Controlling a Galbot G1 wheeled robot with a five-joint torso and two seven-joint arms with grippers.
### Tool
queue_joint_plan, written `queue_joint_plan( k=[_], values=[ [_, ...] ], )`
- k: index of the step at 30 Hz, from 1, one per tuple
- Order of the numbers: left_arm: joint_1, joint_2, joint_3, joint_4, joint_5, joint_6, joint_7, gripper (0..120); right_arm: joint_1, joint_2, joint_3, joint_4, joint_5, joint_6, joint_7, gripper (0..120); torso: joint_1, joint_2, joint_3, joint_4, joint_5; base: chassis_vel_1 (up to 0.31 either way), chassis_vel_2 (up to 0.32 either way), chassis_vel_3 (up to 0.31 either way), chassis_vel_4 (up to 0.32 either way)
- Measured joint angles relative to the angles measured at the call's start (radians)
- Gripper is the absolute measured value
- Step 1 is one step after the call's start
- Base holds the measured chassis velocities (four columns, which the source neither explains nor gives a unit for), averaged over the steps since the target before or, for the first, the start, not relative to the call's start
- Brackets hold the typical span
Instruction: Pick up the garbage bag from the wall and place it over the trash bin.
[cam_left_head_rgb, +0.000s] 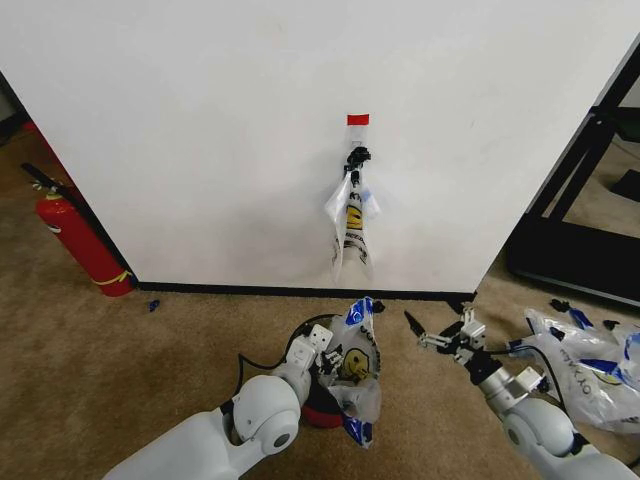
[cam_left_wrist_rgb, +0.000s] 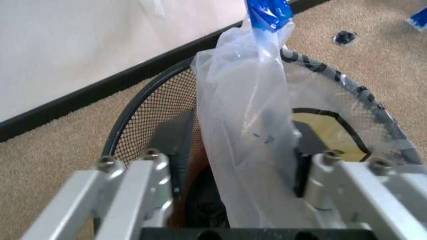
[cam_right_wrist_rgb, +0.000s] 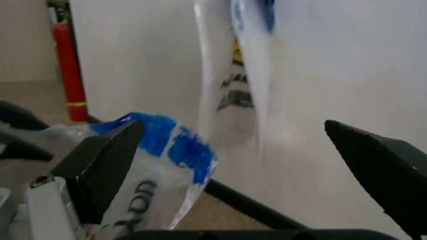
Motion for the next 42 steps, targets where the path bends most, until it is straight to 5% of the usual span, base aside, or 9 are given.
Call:
queue_joint_plan(
  k=[11,21,36,42],
  values=[
    [0.001,0.002,-0.03,0.033,-0.013,-0.011,0.013,0,0.018,-0.011,-0.066,-0.044,0.206,-0.126,-0.138,100,0.0,0.0,0.0,0.0,-0.0001,0.0,0.0,0.0,0.0],
    [0.013,-0.005,-0.054,0.083,0.014,-0.037,0.043,0,0.075,-0.022,-0.198,-0.023,0.422,-0.252,-0.1,100,0.0,0.0,0.0,0.0001,-0.0001,0.0,0.0,0.0,0.0],
    [0.041,0.012,-0.112,0.091,0.034,-0.047,0.075,0,0.142,-0.075,-0.281,0.094,0.401,-0.411,0.107,100,0.0,0.0,0.0,0.0,0.0,0.0,0.0,0.0,0.0],
    [0.056,0.016,-0.128,0.095,0.054,-0.054,0.096,0,0.186,-0.109,-0.324,0.152,0.389,-0.556,0.259,100,0.0,0.0,0.0,0.0001,0.0,0.0,0.0,0.0,0.0]
  ],
)
